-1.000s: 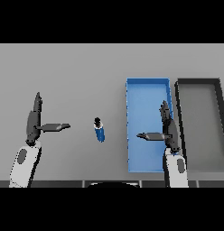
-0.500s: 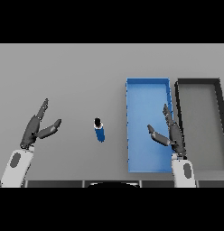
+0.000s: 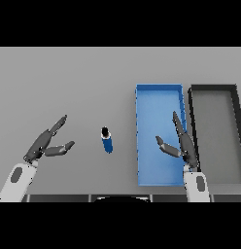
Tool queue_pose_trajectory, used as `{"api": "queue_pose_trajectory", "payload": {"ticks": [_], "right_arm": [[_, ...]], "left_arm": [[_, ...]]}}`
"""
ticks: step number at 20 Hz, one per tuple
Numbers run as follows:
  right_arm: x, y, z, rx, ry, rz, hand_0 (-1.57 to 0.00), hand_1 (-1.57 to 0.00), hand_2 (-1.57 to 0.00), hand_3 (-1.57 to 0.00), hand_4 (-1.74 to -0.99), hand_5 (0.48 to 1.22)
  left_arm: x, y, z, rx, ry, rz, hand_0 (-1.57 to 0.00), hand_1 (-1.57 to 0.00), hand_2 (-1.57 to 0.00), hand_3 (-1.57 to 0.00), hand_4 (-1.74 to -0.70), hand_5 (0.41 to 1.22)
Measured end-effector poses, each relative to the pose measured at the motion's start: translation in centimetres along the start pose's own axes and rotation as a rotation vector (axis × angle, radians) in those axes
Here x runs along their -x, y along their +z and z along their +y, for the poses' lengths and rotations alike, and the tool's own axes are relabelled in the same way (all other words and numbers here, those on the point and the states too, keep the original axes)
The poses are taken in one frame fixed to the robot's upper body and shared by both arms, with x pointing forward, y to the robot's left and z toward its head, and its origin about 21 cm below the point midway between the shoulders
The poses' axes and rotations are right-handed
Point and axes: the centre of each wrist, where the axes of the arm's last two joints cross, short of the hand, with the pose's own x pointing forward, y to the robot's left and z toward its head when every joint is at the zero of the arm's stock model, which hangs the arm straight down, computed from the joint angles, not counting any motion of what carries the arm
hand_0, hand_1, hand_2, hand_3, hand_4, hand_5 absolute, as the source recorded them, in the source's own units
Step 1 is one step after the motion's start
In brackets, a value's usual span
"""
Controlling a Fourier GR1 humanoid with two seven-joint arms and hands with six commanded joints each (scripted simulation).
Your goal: Pick up the blue pipe and place it into the blue bin.
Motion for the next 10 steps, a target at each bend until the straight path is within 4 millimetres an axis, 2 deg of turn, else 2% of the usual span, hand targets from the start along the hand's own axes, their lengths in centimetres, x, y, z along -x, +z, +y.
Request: {"api": "queue_pose_trajectory", "payload": {"ticks": [4,8,10], "right_arm": [[0.0,0.2,-0.2,-0.003,0.012,0.004,0.0,0.0,0.0,0.0,-1.239,0.606],[0.0,0.1,-0.2,0.0,0.009,-0.016,0.0,0.0,0.0,0.0,-1.257,0.617],[-0.2,0.1,-0.1,-0.001,0.002,-0.01,0.0,0.0,0.0,0.0,-1.263,0.617]], "left_arm": [[-1.3,-0.3,-1.8,0.129,0.003,0.047,0.0,0.0,0.0,0.0,-1.08,0.488],[-1.0,-0.9,-4.3,0.226,-0.002,0.048,0.0,0.0,0.0,0.0,-1.1,0.454],[-1.2,-1.8,-5.7,0.253,-0.001,0.038,0.0,0.0,0.0,0.0,-1.11,0.447]]}}
